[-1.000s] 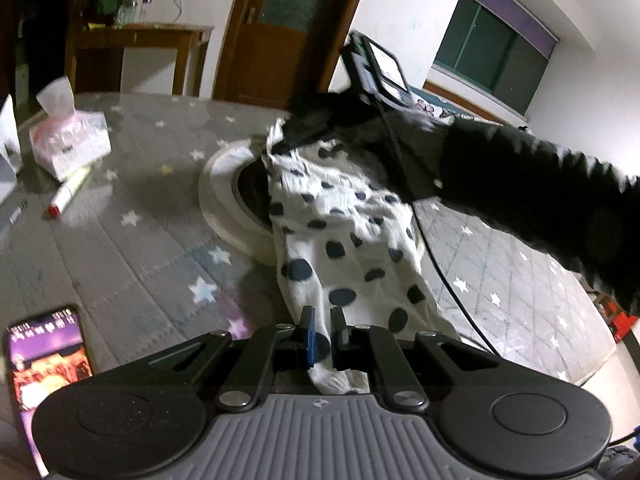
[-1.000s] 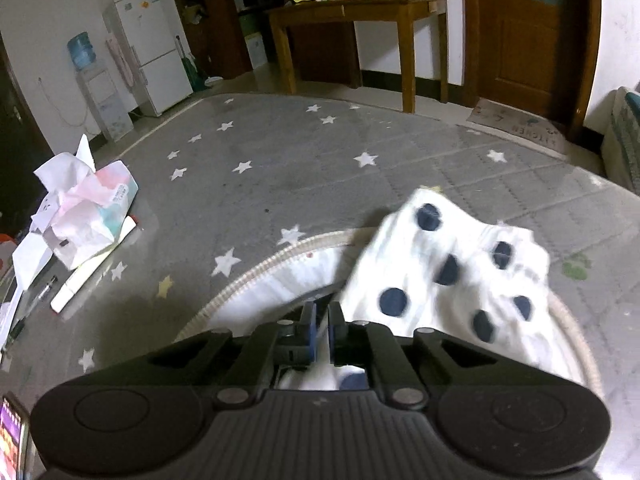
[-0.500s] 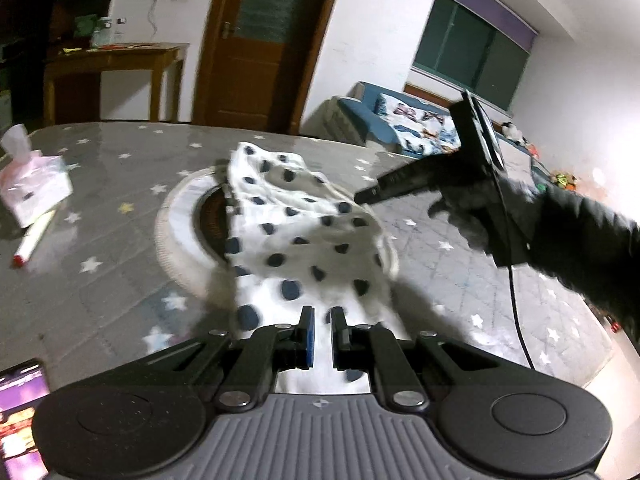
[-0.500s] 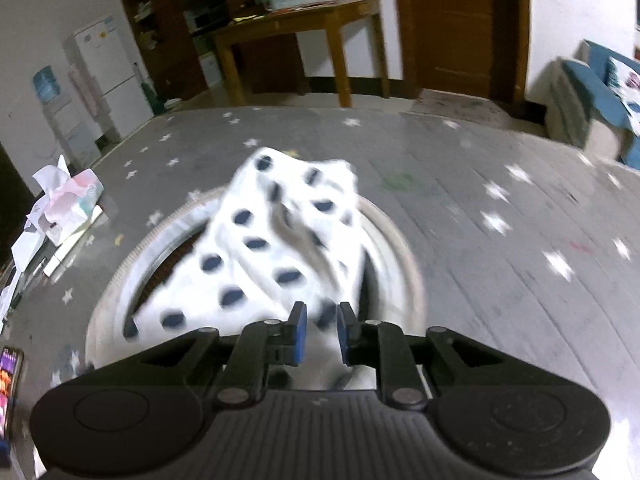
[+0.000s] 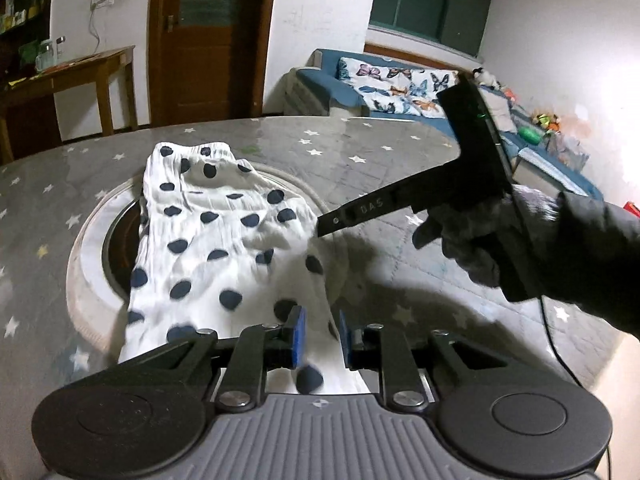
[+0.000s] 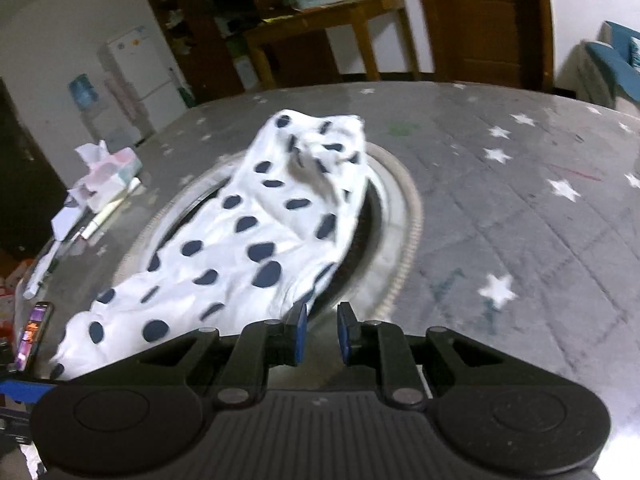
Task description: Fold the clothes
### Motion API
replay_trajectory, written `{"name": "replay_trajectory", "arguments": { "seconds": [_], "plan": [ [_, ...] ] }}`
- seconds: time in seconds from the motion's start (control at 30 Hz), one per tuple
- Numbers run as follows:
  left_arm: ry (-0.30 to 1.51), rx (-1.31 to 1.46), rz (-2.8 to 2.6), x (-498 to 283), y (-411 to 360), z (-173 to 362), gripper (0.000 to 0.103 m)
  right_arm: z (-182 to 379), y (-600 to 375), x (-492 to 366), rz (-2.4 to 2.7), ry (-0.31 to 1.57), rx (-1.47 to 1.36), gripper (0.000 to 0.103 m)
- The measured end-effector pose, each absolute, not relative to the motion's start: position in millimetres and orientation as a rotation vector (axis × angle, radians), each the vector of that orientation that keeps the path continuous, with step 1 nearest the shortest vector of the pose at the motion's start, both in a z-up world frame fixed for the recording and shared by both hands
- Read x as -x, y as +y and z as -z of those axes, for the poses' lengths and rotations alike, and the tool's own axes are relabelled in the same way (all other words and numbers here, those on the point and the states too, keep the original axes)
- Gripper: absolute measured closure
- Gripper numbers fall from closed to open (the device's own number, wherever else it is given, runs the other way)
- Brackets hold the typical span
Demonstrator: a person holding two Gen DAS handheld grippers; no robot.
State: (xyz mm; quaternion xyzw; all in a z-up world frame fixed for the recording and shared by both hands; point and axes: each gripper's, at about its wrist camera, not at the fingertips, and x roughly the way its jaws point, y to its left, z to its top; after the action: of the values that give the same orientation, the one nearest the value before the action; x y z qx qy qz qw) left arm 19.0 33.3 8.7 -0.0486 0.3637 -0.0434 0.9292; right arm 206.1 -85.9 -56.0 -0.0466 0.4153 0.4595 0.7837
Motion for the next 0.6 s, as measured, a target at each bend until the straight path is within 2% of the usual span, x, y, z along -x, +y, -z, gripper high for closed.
{"name": "replay_trajectory", "arguments": {
  "seconds": [0.27, 0.33, 0.6],
  "plan": [
    [0.772, 0.114, 0.041, -66, 46, 5, 0.082, 43, -63, -210, -1.124, 0.874, 0.048, 0.086],
    [0.778, 0.126, 0.022, -73, 53, 10, 0.082, 41, -59, -210, -1.150, 0.873, 0.039, 0.082],
    [0.828, 0.167, -0.035, -89, 74, 28, 0.083, 44, -71, -209, -1.160, 0.885, -0.020, 0.080]
  ]
}}
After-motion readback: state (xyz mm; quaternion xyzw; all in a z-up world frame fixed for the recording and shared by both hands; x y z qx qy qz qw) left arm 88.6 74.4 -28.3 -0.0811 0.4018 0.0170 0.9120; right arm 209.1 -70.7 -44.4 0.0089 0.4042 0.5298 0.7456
